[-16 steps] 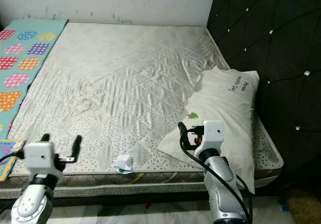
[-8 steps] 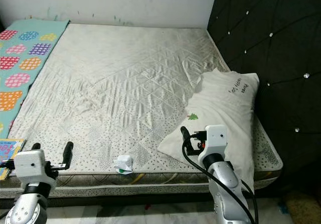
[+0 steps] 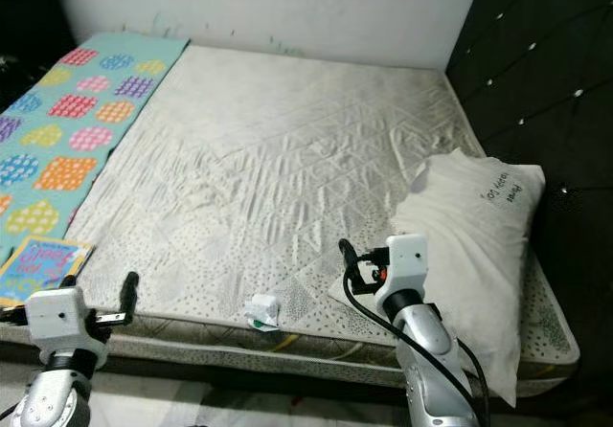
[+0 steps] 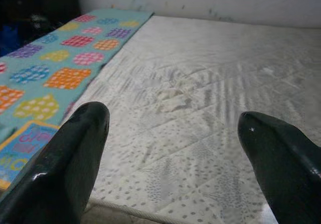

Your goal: Clean up the room

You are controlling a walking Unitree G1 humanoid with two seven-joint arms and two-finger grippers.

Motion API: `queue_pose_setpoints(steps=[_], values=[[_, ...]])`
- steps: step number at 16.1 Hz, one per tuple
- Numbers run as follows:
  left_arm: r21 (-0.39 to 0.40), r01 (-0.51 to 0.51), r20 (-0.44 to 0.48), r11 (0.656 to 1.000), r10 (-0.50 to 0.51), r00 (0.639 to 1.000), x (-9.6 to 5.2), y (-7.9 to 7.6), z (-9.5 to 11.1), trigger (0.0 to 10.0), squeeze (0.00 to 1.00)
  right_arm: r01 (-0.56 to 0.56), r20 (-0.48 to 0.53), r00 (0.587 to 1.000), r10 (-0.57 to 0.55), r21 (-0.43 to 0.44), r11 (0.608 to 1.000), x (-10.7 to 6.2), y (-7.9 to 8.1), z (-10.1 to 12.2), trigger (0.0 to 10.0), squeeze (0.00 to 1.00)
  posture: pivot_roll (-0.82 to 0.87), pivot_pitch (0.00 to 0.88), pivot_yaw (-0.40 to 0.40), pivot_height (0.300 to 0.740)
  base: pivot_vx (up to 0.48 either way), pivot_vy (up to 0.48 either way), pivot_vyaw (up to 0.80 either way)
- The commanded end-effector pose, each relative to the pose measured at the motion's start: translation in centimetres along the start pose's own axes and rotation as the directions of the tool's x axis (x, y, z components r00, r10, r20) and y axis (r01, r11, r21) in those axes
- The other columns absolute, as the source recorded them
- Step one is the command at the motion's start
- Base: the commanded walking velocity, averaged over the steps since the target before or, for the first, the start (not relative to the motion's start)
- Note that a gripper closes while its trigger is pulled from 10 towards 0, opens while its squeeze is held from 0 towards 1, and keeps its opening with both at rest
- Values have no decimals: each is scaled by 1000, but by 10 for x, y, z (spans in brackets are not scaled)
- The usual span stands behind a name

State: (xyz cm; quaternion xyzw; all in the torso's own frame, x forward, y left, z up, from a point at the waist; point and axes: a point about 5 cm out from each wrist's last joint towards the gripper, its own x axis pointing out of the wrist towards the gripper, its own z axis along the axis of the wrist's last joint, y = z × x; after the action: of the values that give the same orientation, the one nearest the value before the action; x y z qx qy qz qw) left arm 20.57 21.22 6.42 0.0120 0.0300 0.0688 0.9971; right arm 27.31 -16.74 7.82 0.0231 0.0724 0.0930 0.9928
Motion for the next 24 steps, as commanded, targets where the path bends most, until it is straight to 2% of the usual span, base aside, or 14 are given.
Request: queue_pose_setpoints(steps=[1, 3, 20, 22, 23, 24], values=[[-11, 14, -19, 1000, -15, 1000, 1, -3, -3, 10000, 0, 14, -22, 1000, -14, -14, 1000, 0, -3, -2, 10000, 0, -56, 37, -68, 740, 0, 0, 0], [-15, 16, -21, 1000, -16, 1000, 1, -4, -3, 10000, 0, -17, -36, 999, 16, -30, 999, 1, 1, -3, 10000, 0, -57, 41, -72, 740, 0, 0, 0], [-15, 16, -21, 1000, -16, 1000, 1, -4, -3, 10000, 0, -17, -36, 999, 16, -30, 999, 1, 1, -3, 10000, 0, -57, 41, -72, 740, 0, 0, 0], [-7, -60, -53, 998, 60, 997, 9, 3, 1, 10000, 0, 12, -40, 999, -12, -2, 1000, 4, -2, -2, 10000, 0, -78, 36, -78, 740, 0, 0, 0], [-20, -18, -23, 1000, 17, 1000, 12, 1, 7, 10000, 0, 17, -45, 999, -17, 1, 1000, 5, -4, -3, 10000, 0, -72, 33, -84, 740, 0, 0, 0], [-65, 19, -5, 998, -20, 1000, 13, -1, 9, 10000, 0, 17, -46, 999, -17, 1, 1000, 5, -4, -3, 10000, 0, -72, 33, -84, 740, 0, 0, 0]])
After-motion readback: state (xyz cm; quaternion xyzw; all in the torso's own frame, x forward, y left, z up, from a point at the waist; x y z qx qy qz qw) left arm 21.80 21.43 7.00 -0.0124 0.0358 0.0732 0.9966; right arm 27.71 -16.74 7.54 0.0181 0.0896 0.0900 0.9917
